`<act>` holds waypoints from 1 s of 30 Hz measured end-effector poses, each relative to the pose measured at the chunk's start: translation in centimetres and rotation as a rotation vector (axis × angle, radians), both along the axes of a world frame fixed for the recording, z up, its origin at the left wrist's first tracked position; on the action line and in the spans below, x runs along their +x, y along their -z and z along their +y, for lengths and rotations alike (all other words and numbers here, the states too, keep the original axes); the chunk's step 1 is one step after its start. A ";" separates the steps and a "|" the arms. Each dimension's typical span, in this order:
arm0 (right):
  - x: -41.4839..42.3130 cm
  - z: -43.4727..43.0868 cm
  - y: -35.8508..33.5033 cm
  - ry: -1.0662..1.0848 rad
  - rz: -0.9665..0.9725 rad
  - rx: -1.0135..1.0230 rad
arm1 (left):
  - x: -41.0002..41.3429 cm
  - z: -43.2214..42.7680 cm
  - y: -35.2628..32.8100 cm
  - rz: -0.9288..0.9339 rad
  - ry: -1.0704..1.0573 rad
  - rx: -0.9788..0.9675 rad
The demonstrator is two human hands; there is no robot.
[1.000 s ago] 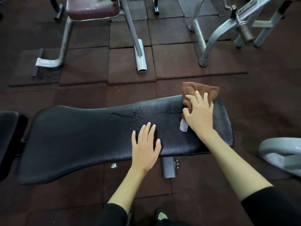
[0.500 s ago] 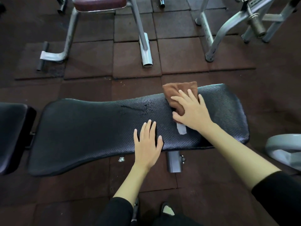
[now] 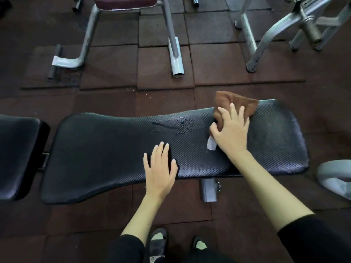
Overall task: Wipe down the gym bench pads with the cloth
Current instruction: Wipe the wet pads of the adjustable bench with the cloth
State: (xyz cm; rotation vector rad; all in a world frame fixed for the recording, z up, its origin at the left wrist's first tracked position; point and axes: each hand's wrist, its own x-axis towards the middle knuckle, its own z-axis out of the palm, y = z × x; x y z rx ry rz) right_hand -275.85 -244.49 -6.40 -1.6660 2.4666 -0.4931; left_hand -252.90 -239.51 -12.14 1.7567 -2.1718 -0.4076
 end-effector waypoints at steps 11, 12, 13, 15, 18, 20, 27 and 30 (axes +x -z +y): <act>9.3 -2.3 2.2 -0.396 0.001 0.102 | 3.3 -0.6 1.5 -0.042 -0.090 0.062; 8.7 -2.0 2.0 -0.397 0.013 0.091 | 3.3 -0.6 1.5 -0.042 -0.087 0.063; 8.0 -1.6 1.8 -0.376 0.022 0.079 | 3.4 -0.6 1.4 -0.041 -0.080 0.066; 6.4 -0.7 1.3 -0.284 0.033 0.062 | 3.6 -0.7 1.3 -0.032 -0.068 0.068; 3.9 1.2 0.7 -0.079 0.006 0.025 | 4.0 -0.8 1.1 0.002 -0.054 0.058; 3.2 1.8 0.5 0.018 -0.019 -0.009 | 4.8 -1.0 1.2 0.017 -0.065 0.036; 7.8 -0.5 1.8 0.152 -0.009 -0.004 | 8.7 -2.9 2.1 -0.004 -0.103 0.014; 11.2 -1.8 2.5 0.084 0.000 0.003 | 9.8 -3.6 2.3 0.009 -0.135 0.022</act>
